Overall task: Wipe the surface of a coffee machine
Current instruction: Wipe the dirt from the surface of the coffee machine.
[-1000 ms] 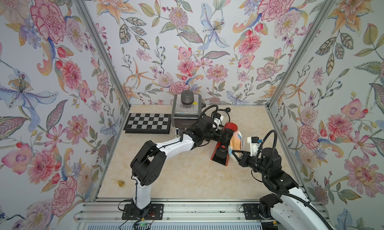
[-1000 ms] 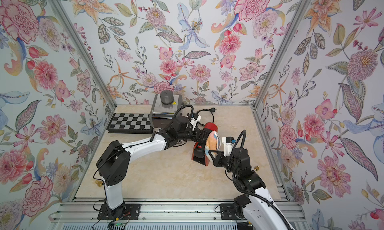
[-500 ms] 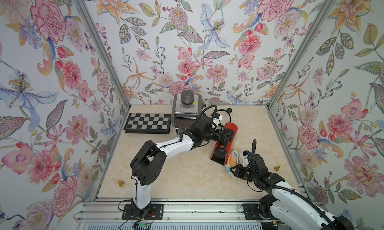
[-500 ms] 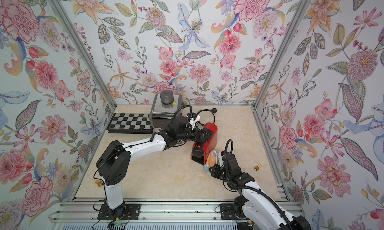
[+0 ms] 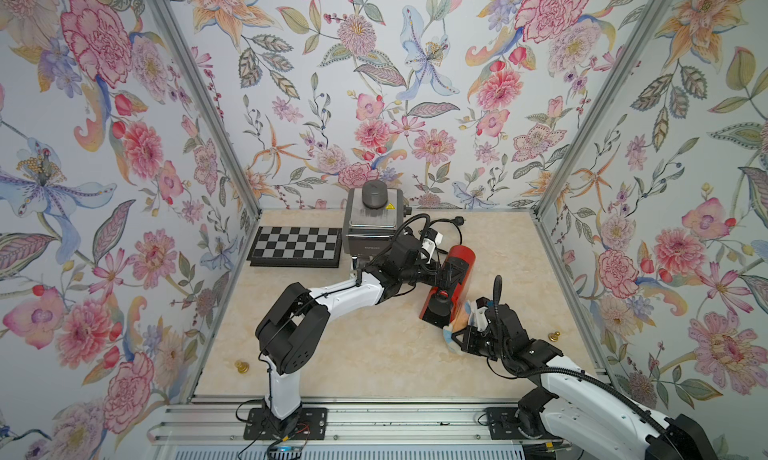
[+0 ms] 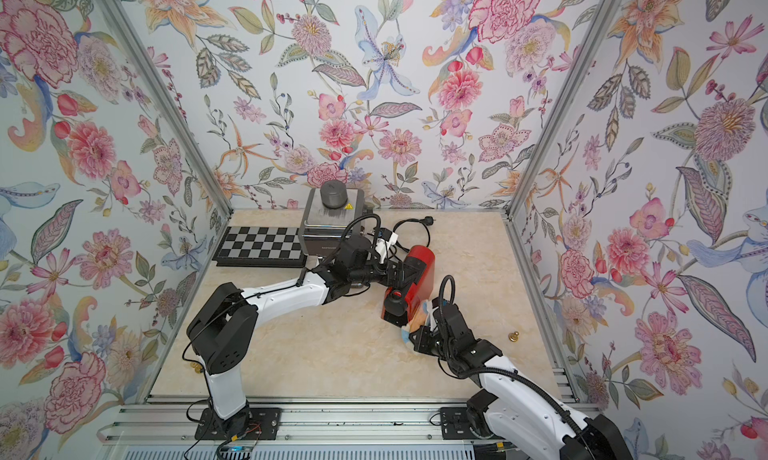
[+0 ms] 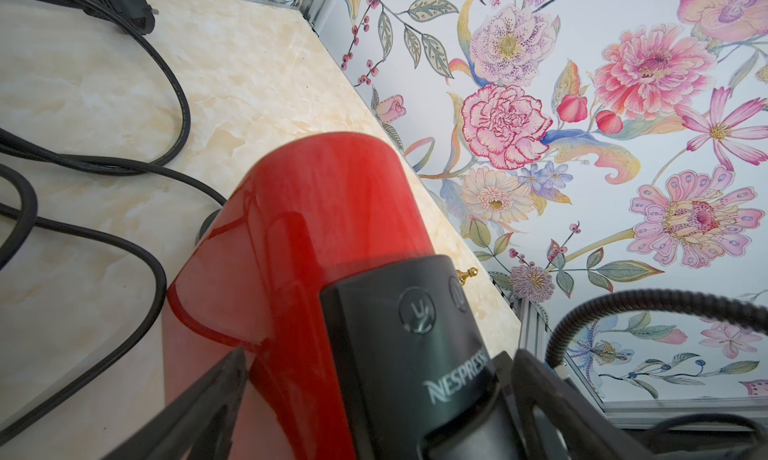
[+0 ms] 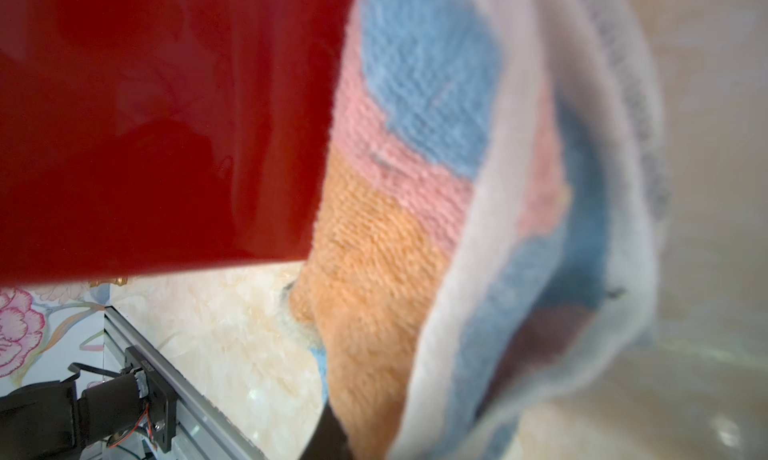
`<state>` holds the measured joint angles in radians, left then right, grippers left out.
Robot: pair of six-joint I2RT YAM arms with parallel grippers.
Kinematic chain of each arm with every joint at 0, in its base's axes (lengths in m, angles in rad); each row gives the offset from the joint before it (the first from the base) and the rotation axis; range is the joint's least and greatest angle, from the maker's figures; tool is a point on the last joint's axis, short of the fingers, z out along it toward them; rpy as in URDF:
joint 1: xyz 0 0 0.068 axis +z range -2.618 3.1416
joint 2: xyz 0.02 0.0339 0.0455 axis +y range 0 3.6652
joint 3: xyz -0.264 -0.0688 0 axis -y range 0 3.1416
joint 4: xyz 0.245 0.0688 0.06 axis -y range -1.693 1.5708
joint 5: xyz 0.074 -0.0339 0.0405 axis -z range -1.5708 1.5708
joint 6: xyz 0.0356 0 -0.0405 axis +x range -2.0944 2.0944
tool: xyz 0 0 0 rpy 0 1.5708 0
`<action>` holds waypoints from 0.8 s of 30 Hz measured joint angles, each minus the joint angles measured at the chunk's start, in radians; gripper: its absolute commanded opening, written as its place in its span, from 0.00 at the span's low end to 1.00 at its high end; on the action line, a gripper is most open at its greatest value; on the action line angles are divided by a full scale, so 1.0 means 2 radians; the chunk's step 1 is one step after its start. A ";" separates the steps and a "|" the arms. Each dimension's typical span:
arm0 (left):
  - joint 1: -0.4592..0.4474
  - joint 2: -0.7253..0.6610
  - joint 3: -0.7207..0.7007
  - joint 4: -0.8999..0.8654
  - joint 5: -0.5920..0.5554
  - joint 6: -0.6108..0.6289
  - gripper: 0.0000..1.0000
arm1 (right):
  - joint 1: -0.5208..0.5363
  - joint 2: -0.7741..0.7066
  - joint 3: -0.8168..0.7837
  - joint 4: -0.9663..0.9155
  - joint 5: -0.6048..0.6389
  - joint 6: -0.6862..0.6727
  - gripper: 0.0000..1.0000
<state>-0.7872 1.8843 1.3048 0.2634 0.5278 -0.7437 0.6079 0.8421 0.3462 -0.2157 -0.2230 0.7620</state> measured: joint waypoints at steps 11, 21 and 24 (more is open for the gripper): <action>0.014 0.002 0.108 -0.088 0.031 0.048 0.99 | 0.136 -0.063 0.001 -0.052 0.034 0.065 0.00; 0.039 0.113 0.300 -0.138 0.114 0.093 0.99 | 0.148 0.007 0.007 -0.002 0.051 0.072 0.00; 0.043 0.158 0.341 -0.160 0.132 0.101 0.99 | 0.138 0.027 0.011 0.022 0.050 0.072 0.00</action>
<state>-0.7017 2.2009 1.9865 -0.0563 0.7910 -0.5426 0.8833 0.8959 0.3679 -0.1715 -0.1223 0.9070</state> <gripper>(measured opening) 0.989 0.136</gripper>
